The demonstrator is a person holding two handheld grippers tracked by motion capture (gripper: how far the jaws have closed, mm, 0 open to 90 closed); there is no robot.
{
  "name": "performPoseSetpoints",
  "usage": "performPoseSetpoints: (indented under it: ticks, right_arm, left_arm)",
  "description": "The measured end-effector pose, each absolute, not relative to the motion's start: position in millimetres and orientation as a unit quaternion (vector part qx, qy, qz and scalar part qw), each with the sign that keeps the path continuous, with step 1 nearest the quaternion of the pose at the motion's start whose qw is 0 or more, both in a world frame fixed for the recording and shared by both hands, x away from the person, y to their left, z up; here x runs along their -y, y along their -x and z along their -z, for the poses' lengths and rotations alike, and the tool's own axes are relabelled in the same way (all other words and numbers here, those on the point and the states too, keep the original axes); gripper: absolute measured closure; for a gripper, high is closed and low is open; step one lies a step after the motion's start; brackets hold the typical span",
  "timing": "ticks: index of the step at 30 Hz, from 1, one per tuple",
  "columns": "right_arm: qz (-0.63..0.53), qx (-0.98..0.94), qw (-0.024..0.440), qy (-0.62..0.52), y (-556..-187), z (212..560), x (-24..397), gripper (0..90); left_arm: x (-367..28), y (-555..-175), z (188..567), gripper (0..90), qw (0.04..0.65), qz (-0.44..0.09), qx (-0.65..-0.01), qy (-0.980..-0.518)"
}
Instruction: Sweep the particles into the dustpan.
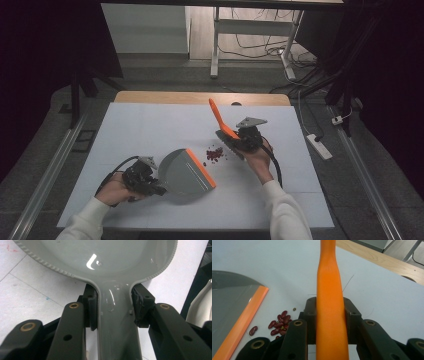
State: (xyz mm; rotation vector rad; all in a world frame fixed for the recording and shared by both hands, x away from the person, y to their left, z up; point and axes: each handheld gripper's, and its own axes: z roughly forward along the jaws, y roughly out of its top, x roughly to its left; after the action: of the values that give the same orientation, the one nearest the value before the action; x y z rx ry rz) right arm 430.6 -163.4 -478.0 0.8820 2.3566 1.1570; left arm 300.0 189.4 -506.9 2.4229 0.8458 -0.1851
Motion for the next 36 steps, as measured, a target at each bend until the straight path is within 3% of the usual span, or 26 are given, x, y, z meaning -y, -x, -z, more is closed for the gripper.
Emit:
performPoseSetpoints:
  ticks: [36]
  right_arm:
    - [-0.378, -0.860, 0.177, -0.294, -433, 491, 142, 70.2]
  left_arm:
    - [-190, -302, 508, 61.5, 0.279, 0.071, -0.321, -0.902]
